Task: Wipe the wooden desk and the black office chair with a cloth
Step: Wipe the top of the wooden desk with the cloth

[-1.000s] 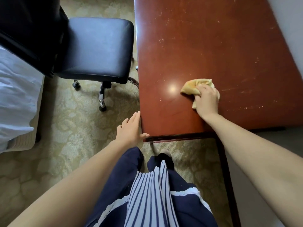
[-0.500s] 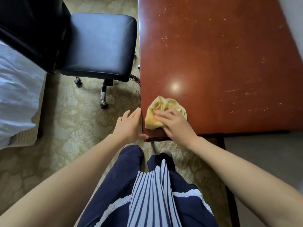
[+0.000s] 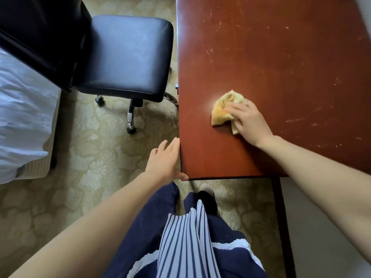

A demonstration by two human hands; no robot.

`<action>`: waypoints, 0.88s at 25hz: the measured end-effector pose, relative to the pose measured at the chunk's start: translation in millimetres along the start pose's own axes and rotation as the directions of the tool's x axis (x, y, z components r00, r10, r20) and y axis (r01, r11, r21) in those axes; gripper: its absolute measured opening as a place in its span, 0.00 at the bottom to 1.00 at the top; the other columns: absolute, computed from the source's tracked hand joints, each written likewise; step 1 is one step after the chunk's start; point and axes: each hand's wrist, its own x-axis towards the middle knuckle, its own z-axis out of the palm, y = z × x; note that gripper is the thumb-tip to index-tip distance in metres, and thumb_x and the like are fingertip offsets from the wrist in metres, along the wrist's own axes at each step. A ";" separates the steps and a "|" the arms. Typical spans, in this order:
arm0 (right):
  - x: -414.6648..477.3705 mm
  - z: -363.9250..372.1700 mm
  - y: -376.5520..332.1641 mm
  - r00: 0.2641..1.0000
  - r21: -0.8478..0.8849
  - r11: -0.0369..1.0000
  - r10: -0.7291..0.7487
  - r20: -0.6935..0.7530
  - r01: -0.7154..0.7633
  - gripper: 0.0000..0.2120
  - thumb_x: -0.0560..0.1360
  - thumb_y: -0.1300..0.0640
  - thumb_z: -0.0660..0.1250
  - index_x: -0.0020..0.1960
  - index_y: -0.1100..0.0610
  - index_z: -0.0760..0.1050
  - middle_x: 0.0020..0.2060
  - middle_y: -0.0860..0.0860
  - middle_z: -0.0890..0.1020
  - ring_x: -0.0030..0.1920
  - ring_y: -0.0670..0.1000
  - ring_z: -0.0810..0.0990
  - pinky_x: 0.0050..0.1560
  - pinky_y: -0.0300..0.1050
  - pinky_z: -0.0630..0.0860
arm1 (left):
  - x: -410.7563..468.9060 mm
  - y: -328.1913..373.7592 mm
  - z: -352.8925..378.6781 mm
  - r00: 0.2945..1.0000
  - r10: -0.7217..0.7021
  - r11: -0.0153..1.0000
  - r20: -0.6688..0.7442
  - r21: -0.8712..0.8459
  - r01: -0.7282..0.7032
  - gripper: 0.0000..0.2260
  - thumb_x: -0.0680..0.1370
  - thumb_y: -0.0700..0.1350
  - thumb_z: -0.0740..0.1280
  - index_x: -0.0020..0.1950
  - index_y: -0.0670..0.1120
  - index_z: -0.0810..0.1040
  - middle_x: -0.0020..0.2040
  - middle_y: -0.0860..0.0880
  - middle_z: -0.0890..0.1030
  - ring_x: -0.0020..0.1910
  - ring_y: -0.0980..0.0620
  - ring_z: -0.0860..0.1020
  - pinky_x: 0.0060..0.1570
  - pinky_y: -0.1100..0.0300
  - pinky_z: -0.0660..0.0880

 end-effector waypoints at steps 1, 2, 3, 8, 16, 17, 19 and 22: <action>15.8 4.4 -3.8 0.996 0.015 0.997 0.077 -0.038 -0.077 0.18 0.75 0.68 0.63 0.64 0.59 0.75 0.65 0.55 0.75 0.61 0.62 0.70 0.68 0.50 0.61 | -0.2 0.2 0.2 1.000 -0.005 1.000 0.002 0.007 0.005 0.54 0.67 0.60 0.75 0.77 0.45 0.41 0.79 0.51 0.50 0.77 0.44 0.48 0.71 0.47 0.54; 31.4 9.3 -8.9 0.986 0.038 0.988 0.153 -0.070 -0.150 0.18 0.76 0.66 0.61 0.65 0.58 0.75 0.66 0.54 0.74 0.62 0.61 0.68 0.67 0.46 0.59 | 0.1 0.4 0.3 1.000 -0.009 1.000 0.002 0.017 0.009 0.54 0.67 0.61 0.74 0.77 0.45 0.41 0.79 0.51 0.50 0.77 0.44 0.48 0.72 0.47 0.54; 45.6 14.3 -15.5 0.974 0.055 0.976 0.213 -0.080 -0.209 0.18 0.77 0.64 0.60 0.66 0.57 0.74 0.68 0.52 0.72 0.62 0.60 0.67 0.65 0.44 0.58 | 0.5 0.6 0.4 1.000 -0.012 1.000 0.002 0.027 0.012 0.54 0.67 0.61 0.74 0.77 0.45 0.41 0.79 0.51 0.49 0.77 0.43 0.48 0.72 0.47 0.54; 70.3 41.1 -60.6 0.991 0.061 0.992 0.108 0.073 -0.113 0.20 0.80 0.59 0.57 0.71 0.54 0.67 0.72 0.49 0.65 0.63 0.58 0.64 0.66 0.43 0.57 | -2.0 -3.0 2.9 1.000 -0.030 0.998 0.001 0.047 0.030 0.54 0.68 0.62 0.73 0.78 0.46 0.40 0.79 0.52 0.47 0.77 0.43 0.48 0.72 0.47 0.54; -31.8 42.5 -75.4 0.933 0.131 0.934 -0.346 0.094 0.333 0.17 0.73 0.61 0.69 0.61 0.57 0.78 0.62 0.52 0.78 0.51 0.58 0.75 0.54 0.54 0.73 | -7.1 -10.2 8.9 1.000 -0.009 0.996 -0.027 0.090 0.011 0.49 0.70 0.65 0.68 0.78 0.49 0.44 0.79 0.53 0.46 0.77 0.45 0.50 0.71 0.47 0.56; -48.9 41.5 -72.8 0.926 0.133 0.925 -0.368 0.090 0.355 0.17 0.71 0.62 0.71 0.60 0.57 0.79 0.60 0.52 0.79 0.49 0.58 0.76 0.52 0.53 0.74 | -7.5 -11.1 9.2 1.000 -0.011 0.994 -0.022 0.112 0.013 0.48 0.70 0.66 0.67 0.78 0.49 0.43 0.79 0.53 0.45 0.77 0.45 0.49 0.71 0.48 0.55; -79.7 36.1 -63.4 0.917 0.137 0.915 -0.391 0.075 0.379 0.18 0.69 0.63 0.73 0.58 0.57 0.80 0.57 0.51 0.81 0.46 0.56 0.77 0.48 0.51 0.76 | -7.3 -11.6 7.4 1.000 -0.008 0.987 -0.022 0.160 0.011 0.49 0.69 0.67 0.66 0.78 0.48 0.43 0.79 0.52 0.45 0.77 0.45 0.49 0.72 0.48 0.55; -111.1 15.0 -30.9 0.904 0.101 0.904 -0.423 0.065 0.416 0.19 0.65 0.66 0.76 0.55 0.57 0.82 0.55 0.51 0.82 0.43 0.55 0.79 0.44 0.49 0.79 | -5.9 -6.1 2.3 0.999 0.027 0.970 -0.043 0.243 -0.016 0.51 0.68 0.69 0.67 0.78 0.47 0.45 0.79 0.50 0.46 0.77 0.45 0.50 0.72 0.48 0.55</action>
